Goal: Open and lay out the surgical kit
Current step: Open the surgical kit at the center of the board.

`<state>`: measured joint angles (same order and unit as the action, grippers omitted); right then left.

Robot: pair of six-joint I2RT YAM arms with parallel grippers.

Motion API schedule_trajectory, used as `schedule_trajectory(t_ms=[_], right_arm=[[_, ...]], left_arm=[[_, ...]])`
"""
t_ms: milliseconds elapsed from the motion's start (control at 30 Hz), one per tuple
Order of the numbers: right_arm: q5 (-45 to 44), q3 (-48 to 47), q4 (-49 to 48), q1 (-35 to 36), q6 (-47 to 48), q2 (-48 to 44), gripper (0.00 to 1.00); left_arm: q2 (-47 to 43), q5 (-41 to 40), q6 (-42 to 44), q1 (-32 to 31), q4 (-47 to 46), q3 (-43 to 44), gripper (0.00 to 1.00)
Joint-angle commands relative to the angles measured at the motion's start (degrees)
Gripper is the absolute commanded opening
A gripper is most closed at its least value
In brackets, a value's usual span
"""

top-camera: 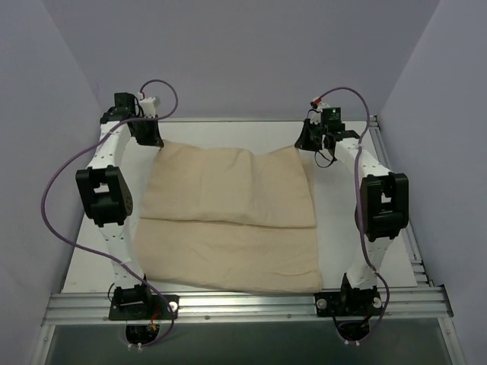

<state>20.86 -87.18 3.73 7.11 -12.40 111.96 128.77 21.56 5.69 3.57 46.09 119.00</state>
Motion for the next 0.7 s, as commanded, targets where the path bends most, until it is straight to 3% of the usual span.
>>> schedule_trajectory(t_ms=[0, 133, 267, 667], right_arm=[[2.9, 3.7, -1.1, 0.0, -1.4, -5.7, 0.00], [4.1, 7.5, 0.8, -0.1, -1.8, -11.0, 0.00], [1.8, 13.5, 6.0, 0.0, -1.5, -22.0, 0.00], [-2.1, 36.4, 27.9, 0.7, -8.8, -56.6, 0.00]], left_arm=[[-8.3, 4.2, 2.2, 1.7, -2.7, -5.2, 0.02], [-13.5, 8.0, 4.0, 3.9, -0.1, -9.7, 0.02], [-20.7, 10.9, 7.0, 7.4, 2.6, -15.6, 0.02], [-49.3, 12.5, 32.7, 18.5, 20.0, -43.9, 0.02]])
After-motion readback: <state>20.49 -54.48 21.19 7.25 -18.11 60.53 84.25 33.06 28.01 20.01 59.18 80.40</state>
